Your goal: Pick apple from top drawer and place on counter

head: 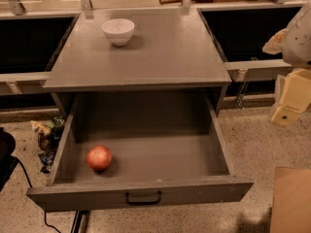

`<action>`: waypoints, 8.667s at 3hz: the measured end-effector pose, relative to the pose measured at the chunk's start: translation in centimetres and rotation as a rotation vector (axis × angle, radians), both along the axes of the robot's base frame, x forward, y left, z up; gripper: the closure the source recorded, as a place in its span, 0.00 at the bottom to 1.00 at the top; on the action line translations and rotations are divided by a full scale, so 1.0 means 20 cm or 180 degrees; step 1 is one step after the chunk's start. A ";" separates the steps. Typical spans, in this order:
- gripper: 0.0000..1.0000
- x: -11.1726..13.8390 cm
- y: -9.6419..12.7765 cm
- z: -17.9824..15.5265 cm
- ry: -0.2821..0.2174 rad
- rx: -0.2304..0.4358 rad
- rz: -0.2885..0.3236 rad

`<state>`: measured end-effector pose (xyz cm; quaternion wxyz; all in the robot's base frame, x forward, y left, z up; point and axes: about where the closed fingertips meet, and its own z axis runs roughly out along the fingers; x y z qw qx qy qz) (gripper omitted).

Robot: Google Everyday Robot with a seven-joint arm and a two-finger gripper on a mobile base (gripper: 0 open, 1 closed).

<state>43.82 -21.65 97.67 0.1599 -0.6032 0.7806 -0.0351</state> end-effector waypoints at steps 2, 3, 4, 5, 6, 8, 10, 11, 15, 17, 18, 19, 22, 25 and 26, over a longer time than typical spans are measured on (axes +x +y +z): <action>0.00 0.04 0.10 -0.05 -0.0073 0.0091 0.0085; 0.00 0.09 0.28 -0.16 -0.0206 0.0344 0.0270; 0.00 0.15 0.51 -0.29 -0.0246 0.0766 0.0470; 0.00 0.18 0.67 -0.39 -0.0185 0.1092 0.0639; 0.00 0.18 0.69 -0.39 -0.0183 0.1122 0.0647; 0.00 0.19 0.87 -0.60 -0.0091 0.1171 0.0729; 0.00 0.21 1.22 -0.93 0.0052 0.1459 0.0830; 0.00 0.29 1.37 -1.08 0.0110 0.1625 0.0813; 0.00 0.40 1.70 -1.31 0.0031 0.1619 0.1064; 0.00 0.37 1.90 -1.48 -0.0136 0.1785 0.1103; 0.00 0.36 1.96 -1.57 -0.0150 0.1849 0.1097; 0.19 0.36 1.99 -1.63 -0.0142 0.1907 0.1085; 0.89 0.36 2.00 -1.64 -0.0162 0.2294 0.1091; 1.00 0.36 1.57 -1.07 -0.1020 0.2596 0.1202; 1.00 0.36 1.58 -1.07 -0.1014 0.2597 0.1207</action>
Offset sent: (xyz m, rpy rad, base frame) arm 0.0194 0.0484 -0.0319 0.0749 -0.0415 0.0691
